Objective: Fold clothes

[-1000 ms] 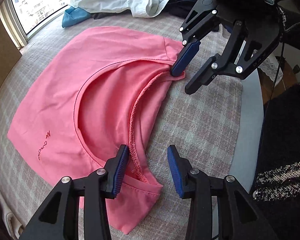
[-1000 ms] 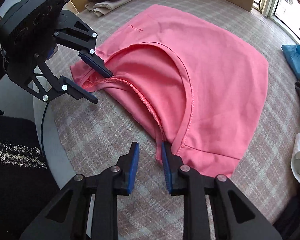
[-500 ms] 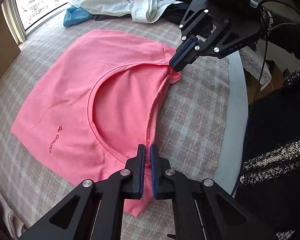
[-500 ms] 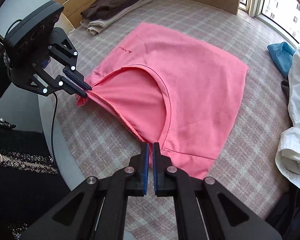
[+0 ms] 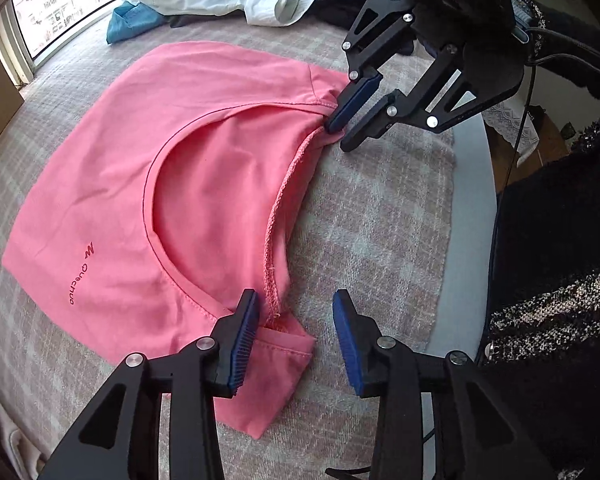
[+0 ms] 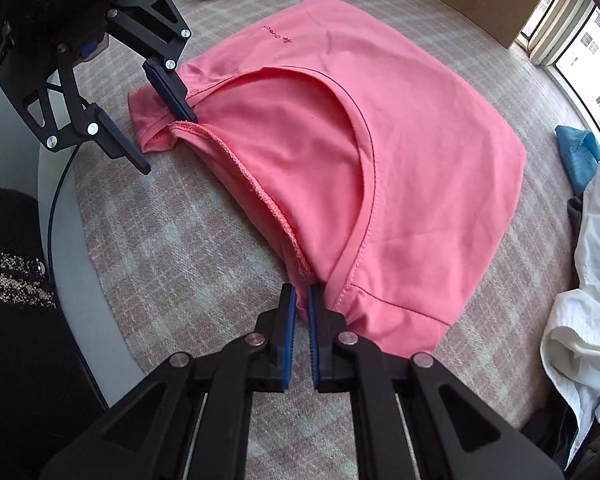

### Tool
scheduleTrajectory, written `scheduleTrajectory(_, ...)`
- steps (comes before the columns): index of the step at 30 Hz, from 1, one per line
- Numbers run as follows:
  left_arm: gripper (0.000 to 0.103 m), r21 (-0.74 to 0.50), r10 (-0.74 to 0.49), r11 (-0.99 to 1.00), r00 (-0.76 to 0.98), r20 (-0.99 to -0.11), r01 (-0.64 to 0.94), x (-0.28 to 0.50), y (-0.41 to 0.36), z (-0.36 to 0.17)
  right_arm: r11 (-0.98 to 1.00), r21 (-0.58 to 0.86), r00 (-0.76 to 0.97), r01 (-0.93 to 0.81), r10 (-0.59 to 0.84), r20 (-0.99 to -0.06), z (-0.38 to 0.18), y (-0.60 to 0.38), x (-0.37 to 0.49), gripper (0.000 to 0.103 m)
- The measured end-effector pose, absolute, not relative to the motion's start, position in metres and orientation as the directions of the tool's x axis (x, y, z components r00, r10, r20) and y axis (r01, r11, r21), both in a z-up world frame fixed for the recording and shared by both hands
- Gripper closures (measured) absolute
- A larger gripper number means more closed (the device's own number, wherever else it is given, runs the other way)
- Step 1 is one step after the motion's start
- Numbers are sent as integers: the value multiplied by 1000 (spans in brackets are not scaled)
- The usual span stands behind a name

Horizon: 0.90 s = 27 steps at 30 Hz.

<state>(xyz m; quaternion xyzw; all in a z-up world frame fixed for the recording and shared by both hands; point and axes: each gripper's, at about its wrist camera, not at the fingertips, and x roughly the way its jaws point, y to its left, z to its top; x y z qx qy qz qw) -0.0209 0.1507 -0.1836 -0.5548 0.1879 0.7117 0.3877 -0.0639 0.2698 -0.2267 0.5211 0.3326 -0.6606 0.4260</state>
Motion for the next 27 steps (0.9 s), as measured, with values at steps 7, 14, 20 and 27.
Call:
scheduleTrajectory(7,71,-207,373,-644,-66,-926,-736,-29,138,-182,-488,161,3,858,-309,-951,-185,299,-86,100)
scheduleTrajectory(14,71,-153,387,-611,-125,-913,-777,-13,159,-159,-435,170,16,884,-336,-942,-193,283,-68,89)
scheduleTrajectory(20,72,-91,300,-607,-121,-946,-790,-26,175,-180,-406,109,-6,907,-272,-962,-215,272,-58,80)
scheduleTrajectory(27,72,-103,315,-627,-131,-940,-772,-36,167,-173,-408,118,-2,905,-281,-960,-216,278,-62,80)
